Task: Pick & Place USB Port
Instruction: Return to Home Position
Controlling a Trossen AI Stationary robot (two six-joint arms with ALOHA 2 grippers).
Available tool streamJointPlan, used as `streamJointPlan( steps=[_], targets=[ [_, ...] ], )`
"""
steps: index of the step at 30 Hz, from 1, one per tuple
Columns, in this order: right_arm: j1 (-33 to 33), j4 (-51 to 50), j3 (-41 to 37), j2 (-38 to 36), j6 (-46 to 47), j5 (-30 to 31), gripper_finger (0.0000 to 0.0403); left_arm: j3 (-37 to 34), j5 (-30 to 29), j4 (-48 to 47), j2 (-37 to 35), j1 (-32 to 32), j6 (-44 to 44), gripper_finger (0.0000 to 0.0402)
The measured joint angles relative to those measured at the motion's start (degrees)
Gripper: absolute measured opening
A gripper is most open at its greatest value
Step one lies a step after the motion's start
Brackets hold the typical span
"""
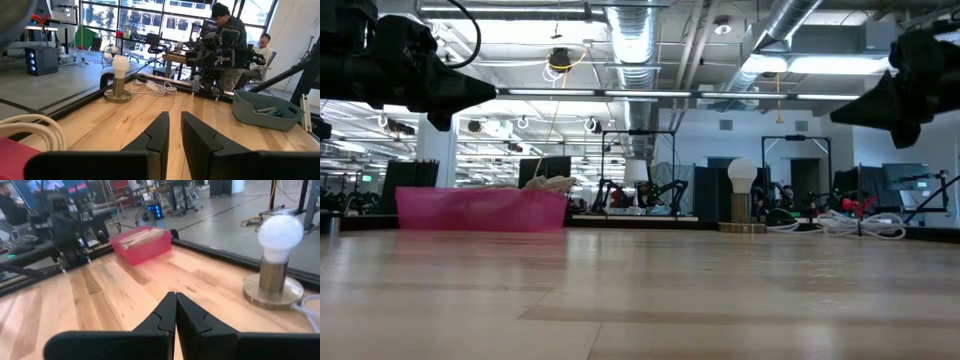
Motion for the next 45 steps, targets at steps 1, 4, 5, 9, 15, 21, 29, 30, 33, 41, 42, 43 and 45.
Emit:
streamJointPlan(
  steps=[1,4,5,9,15,21,29,30,33,41,42,43,45],
  targets=[
    [0.0,1.1,-0.8,0.0,0.0,0.1,0.0001,0.0,0.0,0.0,0.0,0.0,0.0,0.0049],
    [0.1,2.9,-1.1,0.0,-2.0,-0.5,0.0001,0.0,0.0,-0.1,0.0,0.0,0.0,0.0049],
    [0.1,3.4,-1.1,0.0,-2.6,-0.5,0.0001,0.0,0.0,-0.1,0.0,0.0,0.0,0.0049],
    [0.1,8.8,-1.4,0.0,-8.0,-3.5,0.0001,0.0,0.0,-0.1,0.0,0.0,-0.2,0.0049],
    [0.1,15.7,-3.0,0.0,-13.8,-13.7,0.0001,0.0,0.0,-0.3,0.0,0.0,-1.6,0.0049],
    [0.0,23.5,-6.3,0.1,-18.4,-22.3,0.0001,0.0,0.5,-0.4,0.0,0.0,-2.2,0.0049],
    [0.1,22.8,-6.3,0.1,-21.2,-33.0,0.0001,0.1,0.5,-0.5,1.8,0.0,-1.9,0.0049],
    [0.1,22.5,-6.3,0.1,-21.2,-34.8,0.0001,0.1,0.5,-0.5,2.1,0.0,-1.9,0.0049],
    [0.1,21.8,-6.3,0.1,-21.3,-40.3,0.0001,0.1,0.5,-0.5,3.1,0.0,-2.2,0.0049],
    [0.7,19.9,-6.3,1.0,-23.5,-52.6,0.0001,0.1,0.5,-0.5,3.5,0.0,-2.2,0.0049],
    [1.0,19.9,-6.3,1.6,-24.0,-52.4,0.0001,0.1,0.5,-0.5,3.5,0.0,-2.2,0.0049],
    [1.3,19.9,-6.3,2.3,-24.3,-52.0,0.0001,0.1,0.5,-0.5,3.5,0.0,-2.2,0.0049],
    [1.7,19.8,-6.3,3.6,-24.2,-52.0,0.0001,0.1,0.5,-0.5,3.5,0.0,-2.2,0.0049]
  ],
)
